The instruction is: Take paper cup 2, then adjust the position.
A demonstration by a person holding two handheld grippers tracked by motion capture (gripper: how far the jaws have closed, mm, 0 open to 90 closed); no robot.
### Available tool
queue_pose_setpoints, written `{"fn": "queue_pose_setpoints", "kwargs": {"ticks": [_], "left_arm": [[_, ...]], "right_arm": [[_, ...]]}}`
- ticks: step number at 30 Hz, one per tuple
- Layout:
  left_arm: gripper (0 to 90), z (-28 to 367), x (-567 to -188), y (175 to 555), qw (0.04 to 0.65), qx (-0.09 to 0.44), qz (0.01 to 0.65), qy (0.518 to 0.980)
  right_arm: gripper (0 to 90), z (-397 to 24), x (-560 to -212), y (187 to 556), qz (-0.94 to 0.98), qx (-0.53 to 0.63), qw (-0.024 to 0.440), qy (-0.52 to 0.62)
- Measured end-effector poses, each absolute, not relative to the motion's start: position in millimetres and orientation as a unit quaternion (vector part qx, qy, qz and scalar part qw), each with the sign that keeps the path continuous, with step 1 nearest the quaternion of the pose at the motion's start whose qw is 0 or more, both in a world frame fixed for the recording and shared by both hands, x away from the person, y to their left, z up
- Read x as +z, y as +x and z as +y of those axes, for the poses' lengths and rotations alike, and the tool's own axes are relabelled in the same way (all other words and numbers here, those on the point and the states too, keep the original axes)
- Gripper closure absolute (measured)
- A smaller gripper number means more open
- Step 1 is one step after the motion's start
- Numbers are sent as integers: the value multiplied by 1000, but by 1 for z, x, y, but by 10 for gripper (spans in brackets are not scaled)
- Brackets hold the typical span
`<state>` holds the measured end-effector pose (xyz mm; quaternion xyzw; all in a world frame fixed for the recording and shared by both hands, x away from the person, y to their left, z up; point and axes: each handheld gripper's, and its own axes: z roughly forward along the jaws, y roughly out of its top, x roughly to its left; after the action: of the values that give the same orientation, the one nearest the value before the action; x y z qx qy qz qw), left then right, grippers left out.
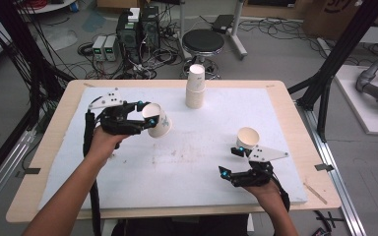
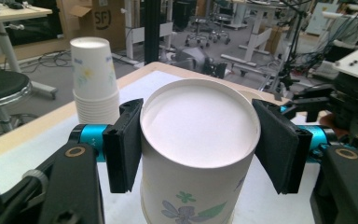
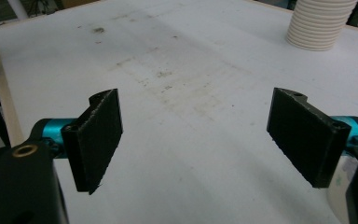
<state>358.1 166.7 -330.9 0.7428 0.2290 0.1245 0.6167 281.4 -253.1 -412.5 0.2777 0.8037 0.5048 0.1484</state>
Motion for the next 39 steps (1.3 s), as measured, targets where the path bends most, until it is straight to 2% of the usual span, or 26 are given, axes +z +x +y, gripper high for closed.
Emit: {"fn": "queue_pose_setpoints", "kwargs": {"ticks": [5, 16, 24, 39], "left_arm": [[374, 166, -348, 356, 610, 113, 223, 752], [374, 161, -351, 346, 595, 119, 197, 770], [373, 158, -358, 337, 607, 99, 182, 767], [371, 126, -368, 307, 607, 57, 117, 784]], "right_arm": [[187, -245, -412, 284, 811, 502, 141, 265], [187, -230, -414, 291, 820, 502, 112, 251], [187, -219, -409, 297, 827, 504, 102, 228], [187, -187, -409, 302, 844, 511, 54, 155]]}}
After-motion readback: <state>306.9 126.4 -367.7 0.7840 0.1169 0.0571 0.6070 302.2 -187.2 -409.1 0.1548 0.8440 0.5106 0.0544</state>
